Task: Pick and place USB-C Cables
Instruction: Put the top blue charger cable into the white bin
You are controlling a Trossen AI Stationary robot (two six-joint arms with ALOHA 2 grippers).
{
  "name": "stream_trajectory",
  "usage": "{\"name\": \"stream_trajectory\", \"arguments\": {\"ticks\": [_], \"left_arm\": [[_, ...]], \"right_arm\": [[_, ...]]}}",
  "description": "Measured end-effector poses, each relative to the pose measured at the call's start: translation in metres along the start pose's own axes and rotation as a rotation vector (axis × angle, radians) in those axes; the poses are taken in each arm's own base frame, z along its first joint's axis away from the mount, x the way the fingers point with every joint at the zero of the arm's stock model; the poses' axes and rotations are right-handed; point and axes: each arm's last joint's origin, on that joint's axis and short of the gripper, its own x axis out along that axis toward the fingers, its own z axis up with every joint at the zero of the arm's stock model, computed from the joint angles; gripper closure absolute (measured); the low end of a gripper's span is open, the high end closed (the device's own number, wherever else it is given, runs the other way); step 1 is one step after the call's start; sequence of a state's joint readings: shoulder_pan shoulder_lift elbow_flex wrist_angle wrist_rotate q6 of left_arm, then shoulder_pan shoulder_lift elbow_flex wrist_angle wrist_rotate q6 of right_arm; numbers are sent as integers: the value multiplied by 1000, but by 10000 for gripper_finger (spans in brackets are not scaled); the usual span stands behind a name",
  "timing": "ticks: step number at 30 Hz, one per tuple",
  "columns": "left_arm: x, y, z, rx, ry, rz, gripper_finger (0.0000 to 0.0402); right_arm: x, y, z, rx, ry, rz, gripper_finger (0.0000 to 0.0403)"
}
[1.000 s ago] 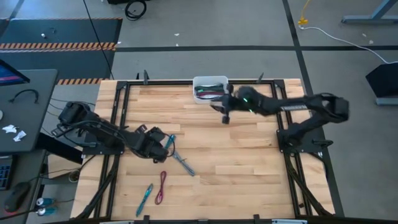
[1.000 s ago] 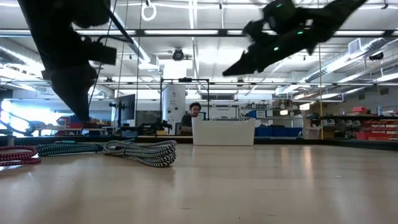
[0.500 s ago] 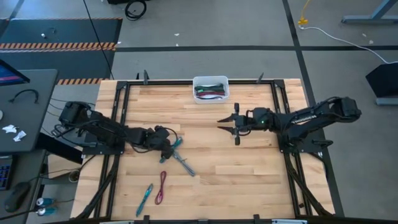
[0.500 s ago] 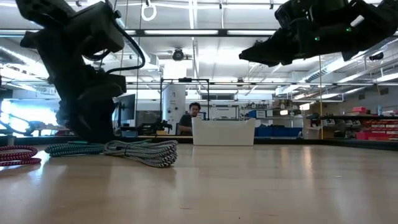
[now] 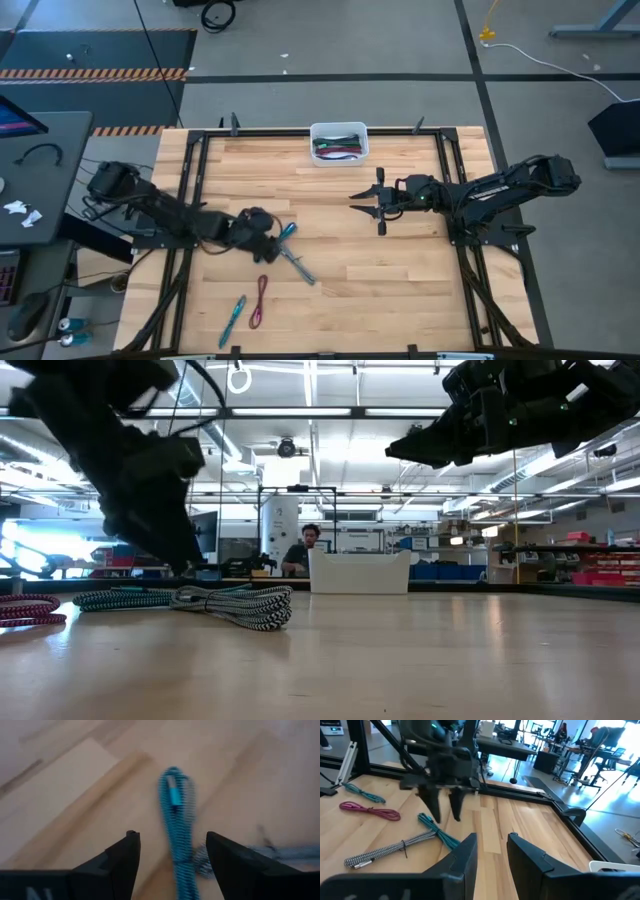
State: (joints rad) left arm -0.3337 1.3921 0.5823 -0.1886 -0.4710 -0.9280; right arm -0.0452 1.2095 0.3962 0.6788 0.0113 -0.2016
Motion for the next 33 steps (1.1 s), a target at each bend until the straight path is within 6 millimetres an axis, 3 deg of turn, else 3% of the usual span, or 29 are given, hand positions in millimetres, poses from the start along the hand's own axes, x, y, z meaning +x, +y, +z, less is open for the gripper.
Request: {"name": "stream_trajectory", "arguments": {"ticks": [6,11,22,27,33], "left_arm": [[-21,-22,-32,141,-81,-40,172],[-33,-30,-57,123,-210,-22,173],[-4,-27,-92,112,-120,73,178],[0,-27,-95,113,-102,86,231],[-1,-23,-95,95,-82,118,345]], "right_arm": [[0,0,0,0,4,1,292],[0,0,-1,0,5,1,292],[0,0,0,0,3,1,292],[0,0,0,0,0,1,292],[0,0,0,0,-1,9,292]]}}
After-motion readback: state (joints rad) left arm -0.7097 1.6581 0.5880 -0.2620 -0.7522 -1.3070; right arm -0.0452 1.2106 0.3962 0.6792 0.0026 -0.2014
